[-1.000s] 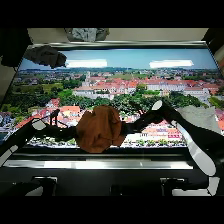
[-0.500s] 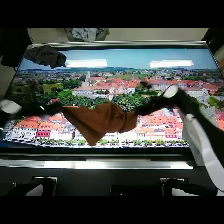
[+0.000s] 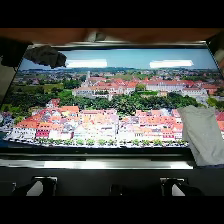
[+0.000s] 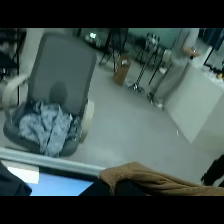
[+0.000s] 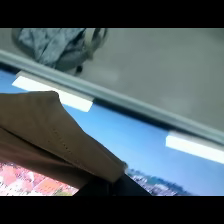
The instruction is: Fold the shirts.
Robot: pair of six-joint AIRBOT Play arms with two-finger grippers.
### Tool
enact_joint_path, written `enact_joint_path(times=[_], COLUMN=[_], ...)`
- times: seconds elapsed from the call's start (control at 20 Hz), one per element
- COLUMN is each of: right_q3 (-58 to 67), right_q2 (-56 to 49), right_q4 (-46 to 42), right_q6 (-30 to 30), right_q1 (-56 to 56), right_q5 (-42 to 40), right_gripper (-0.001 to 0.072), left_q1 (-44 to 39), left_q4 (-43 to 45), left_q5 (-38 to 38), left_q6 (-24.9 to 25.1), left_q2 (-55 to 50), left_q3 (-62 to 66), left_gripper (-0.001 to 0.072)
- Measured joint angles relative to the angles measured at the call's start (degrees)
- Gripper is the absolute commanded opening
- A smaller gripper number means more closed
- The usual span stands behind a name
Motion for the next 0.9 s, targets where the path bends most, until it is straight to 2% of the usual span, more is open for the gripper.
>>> enact_joint_path(times=[0.15,0.35,0.5,0.65,0.75,0.9], right_q3=[2.29,2.05,-1.88,-12.50,-22.75,-37.64], right_q2=[4.42,6.80,7.96,9.84,11.02,9.86], right_q4=[-1.70,-4.35,-6.91,-7.89,-7.78,-6.84], right_q6=[-0.74,-0.94,0.20,0.90,1.03,1.03], right_q1=[-0.72,-1.01,-1.07,-1.07,-1.07,-1.09], right_q5=[4.24,19.91,29.66,36.33,35.87,26.40], right_gripper=[0.0044,0.0043,0.0043,0.0043,0.0043,0.0043], left_q1=[0.39,0.55,0.52,-0.85,-2.97,-6.54], left_q4=[1.75,3.96,4.59,4.94,5.14,5.07], left_q5=[-3.52,-15.52,-19.76,-21.44,-21.33,-15.74], left_q6=[-0.24,0.02,0.81,1.27,1.92,2.49], left_q2=[2.14,3.72,7.43,12.55,14.91,14.05], left_q3=[3.74,0.61,-9.68,-26.23,-38.99,-53.35], left_gripper=[0.0022,0.0022,0.0022,0.0022,0.0022,0.0021])
